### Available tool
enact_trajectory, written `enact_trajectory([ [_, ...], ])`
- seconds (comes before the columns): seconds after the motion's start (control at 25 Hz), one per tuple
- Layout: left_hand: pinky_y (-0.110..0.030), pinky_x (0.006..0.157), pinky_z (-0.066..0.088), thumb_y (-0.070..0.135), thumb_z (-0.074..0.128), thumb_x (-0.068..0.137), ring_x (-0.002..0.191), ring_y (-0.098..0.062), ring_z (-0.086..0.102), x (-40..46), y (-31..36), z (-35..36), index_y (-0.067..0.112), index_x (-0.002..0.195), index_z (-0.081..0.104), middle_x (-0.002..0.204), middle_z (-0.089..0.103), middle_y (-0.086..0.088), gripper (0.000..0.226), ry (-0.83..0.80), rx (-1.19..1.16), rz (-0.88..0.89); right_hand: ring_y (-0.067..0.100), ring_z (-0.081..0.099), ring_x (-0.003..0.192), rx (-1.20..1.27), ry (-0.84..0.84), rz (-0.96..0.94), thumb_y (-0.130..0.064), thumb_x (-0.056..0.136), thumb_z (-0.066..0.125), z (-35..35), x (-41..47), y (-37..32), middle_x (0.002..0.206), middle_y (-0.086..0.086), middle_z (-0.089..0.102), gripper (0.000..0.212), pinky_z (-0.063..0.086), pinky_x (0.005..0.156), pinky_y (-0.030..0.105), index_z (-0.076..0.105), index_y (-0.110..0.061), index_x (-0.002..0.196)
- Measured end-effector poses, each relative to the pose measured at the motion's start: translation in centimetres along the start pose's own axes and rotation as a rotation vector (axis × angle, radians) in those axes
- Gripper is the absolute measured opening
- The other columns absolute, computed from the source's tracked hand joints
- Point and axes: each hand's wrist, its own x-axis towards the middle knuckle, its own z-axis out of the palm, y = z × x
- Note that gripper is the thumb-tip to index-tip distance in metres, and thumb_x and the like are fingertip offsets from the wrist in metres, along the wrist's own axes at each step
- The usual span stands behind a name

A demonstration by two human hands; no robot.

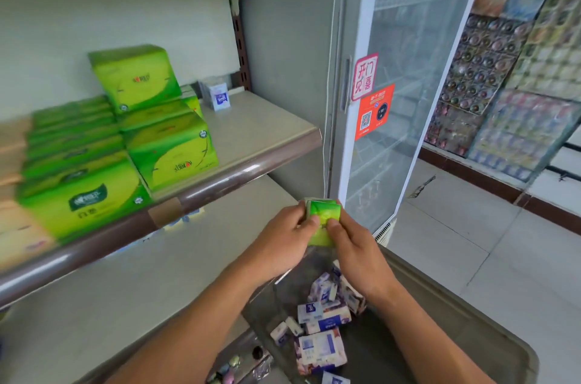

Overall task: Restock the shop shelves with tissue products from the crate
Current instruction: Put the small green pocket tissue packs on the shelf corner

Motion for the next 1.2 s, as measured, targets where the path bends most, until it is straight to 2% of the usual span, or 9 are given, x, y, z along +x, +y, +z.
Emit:
enact_trajectory([
  [0.08, -0.027, 0.063, 0.042, 0.03, 0.046, 0.099, 0.073, -0.011, 0.057, 0.1, 0.8, -2.1, 0.021, 0.105, 0.063, 0.082, 0.062, 0.006, 0.021, 0.076, 0.065, 0.07, 0.009, 0.057, 0.074, -0.025, -0.004, -0.082, -0.028, 0.103, 0.038, 0.1, 1.1, -1.9, 0.085, 0.002, 0.063, 0.024, 0.045, 0.069, 0.023, 0.06, -0.027, 0.113],
  [0.16, -0.021, 0.056, 0.036, 0.03, 0.05, 0.097, 0.065, -0.008, 0.052, 0.5, 1.4, -4.2, 0.019, 0.097, 0.061, 0.07, 0.056, 0.009, 0.016, 0.139, 0.13, 0.095, 0.002, 0.059, 0.084, -0.051, 0.002, -0.134, -0.027, 0.103, 0.039, 0.4, 2.4, -3.9, 0.093, -0.007, 0.066, 0.027, 0.045, 0.076, 0.018, 0.058, -0.029, 0.121],
  [0.24, -0.025, 0.069, 0.046, 0.029, 0.054, 0.094, 0.08, -0.013, 0.062, 1.1, 2.0, -6.1, 0.016, 0.102, 0.057, 0.084, 0.064, 0.006, 0.016, 0.184, 0.129, 0.124, -0.007, 0.057, 0.097, -0.071, 0.006, -0.198, -0.024, 0.103, 0.042, 0.7, 4.0, -5.8, 0.108, -0.016, 0.066, 0.03, 0.043, 0.086, 0.012, 0.056, -0.034, 0.127],
  [0.36, -0.037, 0.088, 0.048, 0.028, 0.053, 0.094, 0.109, -0.03, 0.06, 2.2, 3.2, -8.6, 0.009, 0.128, 0.047, 0.117, 0.065, -0.011, 0.04, 0.246, 0.214, 0.129, -0.01, 0.055, 0.095, -0.157, 0.003, -0.266, -0.026, 0.102, 0.043, 1.1, 6.9, -7.4, 0.113, -0.014, 0.064, 0.033, 0.042, 0.086, 0.015, 0.054, -0.025, 0.133],
  [0.52, -0.035, 0.084, 0.047, 0.015, 0.044, 0.096, 0.108, -0.032, 0.058, 4.4, 4.3, -10.9, 0.01, 0.127, 0.041, 0.12, 0.061, -0.014, 0.032, 0.285, 0.279, -0.009, 0.007, 0.059, 0.109, -0.212, -0.035, -0.312, -0.029, 0.102, 0.043, 2.5, 11.9, -8.0, 0.125, -0.008, 0.063, 0.044, 0.045, 0.098, 0.027, 0.042, -0.019, 0.145],
  [0.68, -0.03, 0.081, 0.041, 0.011, 0.044, 0.094, 0.116, -0.034, 0.054, 8.1, 4.8, -12.4, 0.004, 0.146, 0.02, 0.131, 0.054, -0.018, 0.057, 0.33, 0.31, -0.205, 0.009, 0.056, 0.117, -0.219, -0.14, -0.35, -0.024, 0.102, 0.044, 3.8, 17.9, -8.0, 0.13, -0.006, 0.06, 0.047, 0.04, 0.104, 0.025, 0.037, -0.016, 0.148],
  [0.92, -0.03, 0.073, 0.046, 0.019, 0.059, 0.091, 0.103, -0.03, 0.059, 14.8, 3.6, -17.9, 0.003, 0.12, 0.052, 0.117, 0.06, -0.017, 0.034, 0.188, 0.796, -0.316, 0.02, 0.058, 0.115, -0.263, -0.253, -0.447, -0.019, 0.1, 0.047, 5.6, 26.0, -7.4, 0.129, 0.004, 0.062, 0.049, 0.04, 0.092, 0.021, 0.035, -0.016, 0.148],
  [1.08, -0.034, 0.086, 0.049, 0.028, 0.06, 0.093, 0.106, -0.03, 0.059, 17.6, 1.6, -20.3, 0.004, 0.124, 0.053, 0.119, 0.06, -0.016, 0.04, 0.142, 0.976, -0.331, 0.026, 0.06, 0.111, -0.253, -0.303, -0.459, -0.021, 0.1, 0.047, 8.1, 30.4, -6.6, 0.127, 0.01, 0.063, 0.051, 0.043, 0.093, 0.03, 0.033, -0.017, 0.149],
  [1.2, -0.036, 0.089, 0.049, 0.027, 0.057, 0.095, 0.111, -0.031, 0.058, 19.2, 0.0, -21.3, 0.005, 0.127, 0.049, 0.124, 0.058, -0.016, 0.04, 0.122, 1.052, -0.389, 0.028, 0.06, 0.108, -0.282, -0.359, -0.446, -0.023, 0.1, 0.047, 9.9, 33.0, -5.9, 0.127, 0.013, 0.063, 0.052, 0.043, 0.09, 0.029, 0.031, -0.015, 0.149],
])
